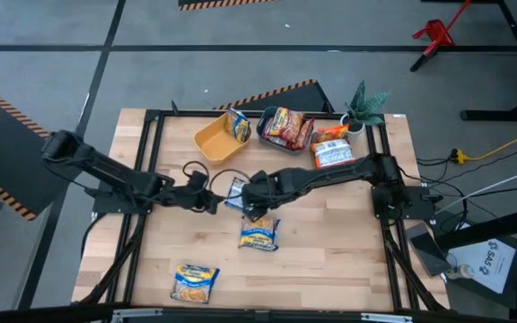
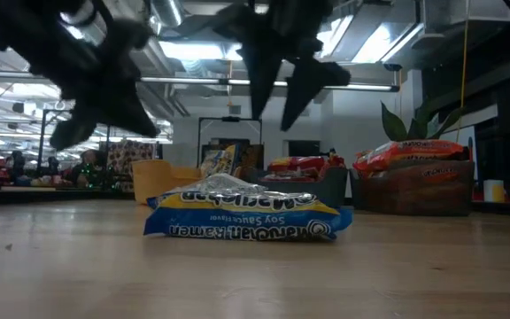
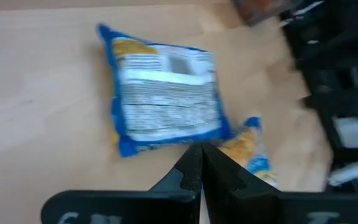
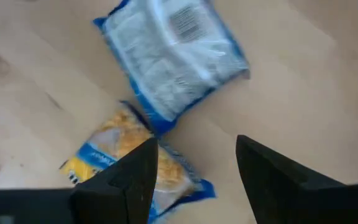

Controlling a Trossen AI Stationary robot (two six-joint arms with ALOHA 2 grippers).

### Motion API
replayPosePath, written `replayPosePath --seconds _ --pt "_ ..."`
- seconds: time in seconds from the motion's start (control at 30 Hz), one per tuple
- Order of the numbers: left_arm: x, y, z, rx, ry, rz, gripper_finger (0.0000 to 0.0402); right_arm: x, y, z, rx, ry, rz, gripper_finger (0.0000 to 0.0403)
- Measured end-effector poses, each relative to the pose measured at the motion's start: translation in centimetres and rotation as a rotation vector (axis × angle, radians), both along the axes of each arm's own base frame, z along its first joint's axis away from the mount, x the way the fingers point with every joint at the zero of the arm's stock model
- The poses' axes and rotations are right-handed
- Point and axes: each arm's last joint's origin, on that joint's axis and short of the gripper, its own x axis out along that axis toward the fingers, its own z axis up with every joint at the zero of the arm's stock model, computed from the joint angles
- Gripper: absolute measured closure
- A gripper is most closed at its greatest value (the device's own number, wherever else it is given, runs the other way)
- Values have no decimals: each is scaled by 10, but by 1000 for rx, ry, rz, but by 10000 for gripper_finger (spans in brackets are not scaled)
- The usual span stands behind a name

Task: Sort Maruchan noodles
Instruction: Put the top blue noodle pack into the yellow bin

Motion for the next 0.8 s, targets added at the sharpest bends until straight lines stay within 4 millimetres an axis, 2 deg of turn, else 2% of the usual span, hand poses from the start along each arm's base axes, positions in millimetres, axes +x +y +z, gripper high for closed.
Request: replayPosePath --seconds 0.1,0.23,0.4,0.53,0.63,0.8 --pt "4 6 -10 9 39 29 401 -15 -3 5 3 -6 -37 198" --pt "12 15 -17 33 57 43 401 -33 -3 -5 82 -101 -73 200" --pt "21 25 -29 27 90 51 401 -47 -8 -37 246 -386 -121 220" --pt "27 33 -38 6 104 46 401 -55 -20 -66 304 -507 -170 229" --pt "30 35 -46 -10 127 37 401 -61 -22 -78 328 -510 -190 219" --pt "34 38 -60 -21 178 43 402 -64 -22 -82 314 -497 -199 171"
